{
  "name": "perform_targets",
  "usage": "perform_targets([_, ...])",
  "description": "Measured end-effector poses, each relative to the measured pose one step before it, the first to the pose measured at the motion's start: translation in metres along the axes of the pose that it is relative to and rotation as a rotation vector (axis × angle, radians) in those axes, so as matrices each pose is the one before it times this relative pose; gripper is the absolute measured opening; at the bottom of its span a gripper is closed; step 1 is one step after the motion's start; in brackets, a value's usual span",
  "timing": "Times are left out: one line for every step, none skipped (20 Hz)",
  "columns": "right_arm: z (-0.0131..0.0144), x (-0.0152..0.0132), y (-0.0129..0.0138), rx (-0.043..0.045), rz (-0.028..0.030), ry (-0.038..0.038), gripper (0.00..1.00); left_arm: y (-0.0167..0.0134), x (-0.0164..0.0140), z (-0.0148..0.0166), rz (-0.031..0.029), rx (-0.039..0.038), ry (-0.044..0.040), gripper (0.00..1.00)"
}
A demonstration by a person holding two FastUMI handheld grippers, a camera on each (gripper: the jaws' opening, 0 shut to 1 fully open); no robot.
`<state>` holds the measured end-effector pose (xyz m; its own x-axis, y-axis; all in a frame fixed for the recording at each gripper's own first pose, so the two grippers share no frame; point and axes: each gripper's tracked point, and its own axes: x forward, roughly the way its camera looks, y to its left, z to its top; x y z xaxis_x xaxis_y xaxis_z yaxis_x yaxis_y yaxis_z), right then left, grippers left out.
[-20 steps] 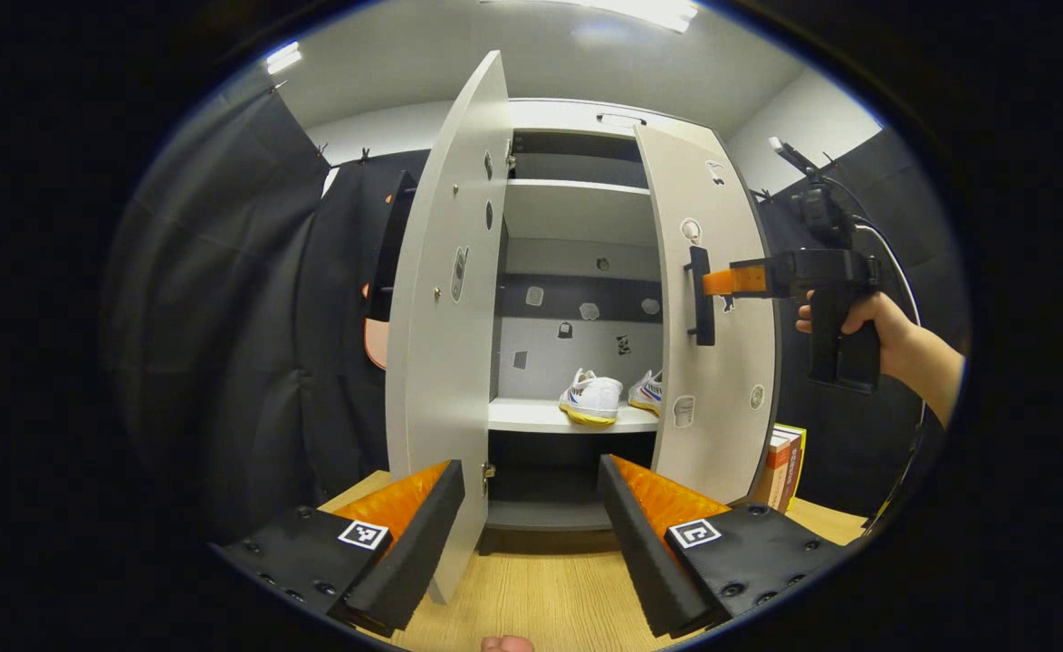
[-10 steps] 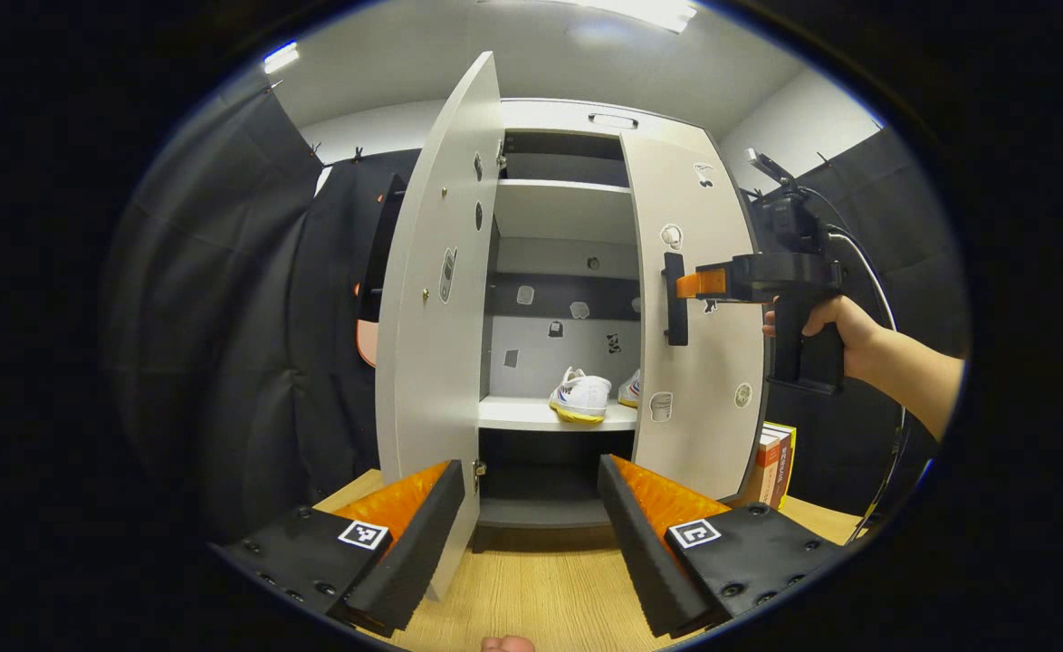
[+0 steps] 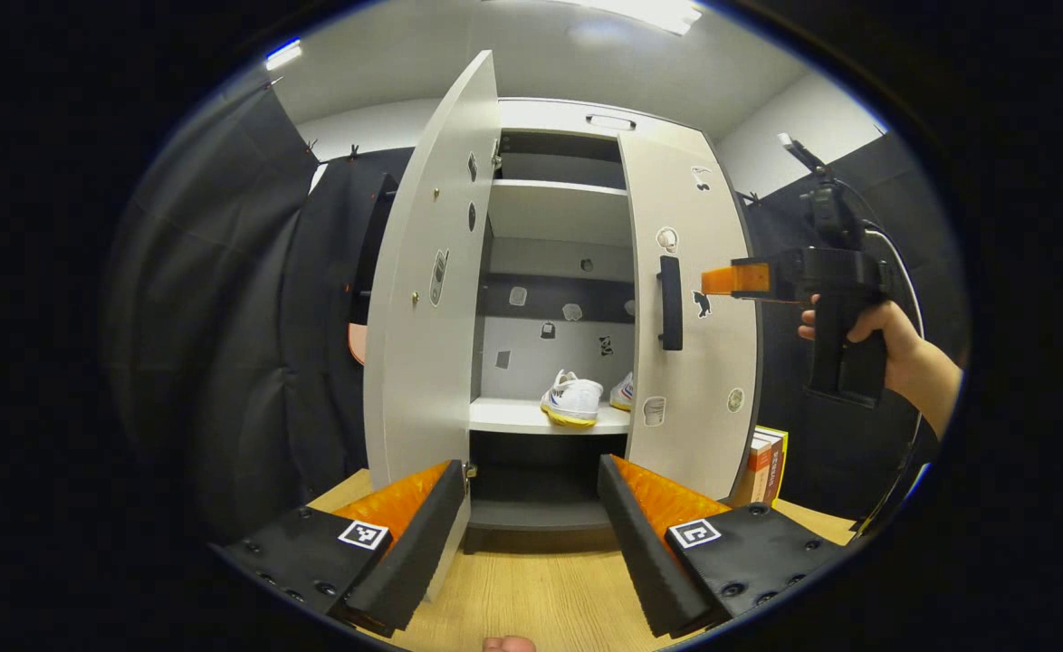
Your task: Grab one shoe with the right hand and put it into the shoe cabinet, grab the other shoe with the left hand and put it into the shoe cabinet; then close the right door with the right hand and the left door with the left hand.
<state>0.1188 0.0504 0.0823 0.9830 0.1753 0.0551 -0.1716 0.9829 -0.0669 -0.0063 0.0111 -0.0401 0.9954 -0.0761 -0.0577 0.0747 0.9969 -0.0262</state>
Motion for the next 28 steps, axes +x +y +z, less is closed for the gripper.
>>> perform_targets([0.00058,-0.01174,-0.00038,-0.00795,-0.00704,-0.00459,0.92,-0.00030,0.00114,0.00002,-0.00272,0.00070,0.00045,0.97])
perform_targets([0.00071,-0.01177,-0.00303,-0.00356,-0.02024,-0.00464,0.92,-0.00165,0.00031,-0.00003,-0.00270,0.00132,-0.00060,0.97])
perform_targets([-0.00078,-0.01225,-0.00083,0.00029,-0.01066,-0.00493,0.92,-0.00082,0.00053,0.00074,-0.00229,0.00089,-0.00217,0.97])
perform_targets([-0.00052,-0.01260,0.00118,0.00289,-0.00634,-0.00525,0.92,-0.00062,0.00061,0.00013,-0.00149,-0.00008,-0.00216,0.99])
perform_targets([-0.00219,-0.01280,0.00043,0.00008,-0.00970,-0.00373,0.92,-0.00116,0.00051,0.00052,-0.00356,-0.00179,-0.00141,0.99])
perform_targets([-0.00241,-0.00982,-0.00001,-0.00297,-0.01085,-0.00001,0.92,-0.00177,-0.00004,-0.00045,-0.00288,-0.00191,0.00105,0.99])
perform_targets([-0.00312,-0.01236,-0.00003,-0.00758,-0.01340,-0.00113,0.92,-0.00078,0.00043,0.00022,-0.00244,-0.00152,0.00061,0.97])
perform_targets([-0.00377,-0.00984,-0.00184,-0.00895,-0.01722,-0.00018,0.92,-0.00170,0.00055,-0.00048,-0.00335,-0.00110,-0.00006,0.97])
perform_targets([-0.00708,-0.01056,-0.00248,-0.00990,-0.01549,0.01401,0.92,-0.00082,0.00006,0.00005,-0.00139,-0.00067,-0.00050,0.97])
perform_targets([-0.00804,-0.00955,-0.00110,-0.01049,-0.00821,0.01467,0.92,-0.00085,-0.00015,-0.00025,0.00013,-0.00155,-0.00197,0.99])
perform_targets([-0.00663,-0.01054,-0.00202,-0.00933,-0.01031,0.01079,0.92,-0.00124,0.00112,0.00024,-0.00349,-0.00273,-0.00081,0.99])
perform_targets([-0.00664,-0.00854,-0.00159,-0.00343,-0.00845,0.00803,0.92,-0.00188,-0.00043,-0.00049,-0.00309,-0.00213,0.00059,0.99])
perform_targets([-0.00680,-0.00777,-0.00112,0.00193,-0.00588,0.00918,0.92,-0.00109,0.00036,0.00048,-0.00091,0.00023,0.00028,0.99])
perform_targets([-0.00803,-0.00704,-0.00110,0.00305,-0.00582,0.01249,0.92,-0.00150,0.00019,0.00150,-0.00111,0.00015,-0.00248,0.97])
perform_targets([-0.00722,-0.00545,-0.00183,0.00369,-0.00567,0.01361,0.92,-0.00217,-0.00073,0.00174,-0.00308,-0.00242,-0.00483,0.97])
perform_targets([-0.00690,-0.00364,-0.00165,0.00422,-0.00704,0.01283,0.92,-0.00185,-0.00047,0.00257,-0.00538,-0.00390,-0.00408,0.97])
perform_targets([-0.00595,-0.00262,-0.00171,0.00392,-0.00556,0.01437,0.92,-0.00220,0.00155,0.00463,-0.00904,-0.00956,-0.00803,0.97])
perform_targets([-0.00335,-0.00108,-0.00105,0.00333,-0.00191,0.00767,0.92,-0.00348,0.00063,0.00794,-0.01486,-0.01776,-0.01514,0.94])
perform_targets([-0.00181,-0.00075,-0.00090,0.00444,-0.00095,0.00240,0.92,-0.00331,-0.00137,0.01101,-0.01676,-0.03152,-0.02602,0.97])
perform_targets([-0.00060,-0.00061,-0.00021,0.00555,0.00071,0.00225,0.92,-0.00116,-0.00360,0.01673,-0.01295,-0.03742,-0.03646,0.99])
perform_targets([-0.00155,0.00046,0.00010,0.00477,0.00103,-0.00055,0.92,0.00421,-0.00352,0.02457,-0.00247,-0.03586,-0.05100,0.96])
perform_targets([-0.00158,0.00054,-0.00001,0.00521,-0.00162,0.00330,0.92,0.00617,-0.00269,0.02048,0.01143,-0.01462,-0.03932,0.96])
perform_targets([-0.00229,0.00055,0.00087,0.00578,0.00295,0.00475,0.92,0.01383,-0.00197,0.02215,0.03080,0.00102,-0.03287,0.97])
perform_targets([-0.00220,0.00067,0.00218,0.00471,0.00599,0.00494,0.92,0.01896,-0.00282,0.01753,0.04315,0.01393,-0.02526,0.96])
perform_targets([-0.00224,0.00097,0.00172,0.00284,0.00653,0.00651,0.92,0.02059,-0.00106,0.01518,0.04837,0.02459,-0.01060,0.99])
perform_targets([-0.00181,0.00081,0.00144,0.00188,0.00664,0.00581,0.92,0.02342,-0.00020,0.01291,0.05086,0.03097,-0.00312,1.00])
perform_targets([-0.00093,0.00078,0.00173,0.00218,0.00503,0.00252,0.92,0.02507,0.00482,0.00897,0.05100,0.03648,0.01889,1.00])
perform_targets([0.00051,0.00047,0.00116,0.00192,0.00455,-0.00097,0.92,0.02204,0.00535,0.00213,0.03778,0.03051,0.01447,1.00])
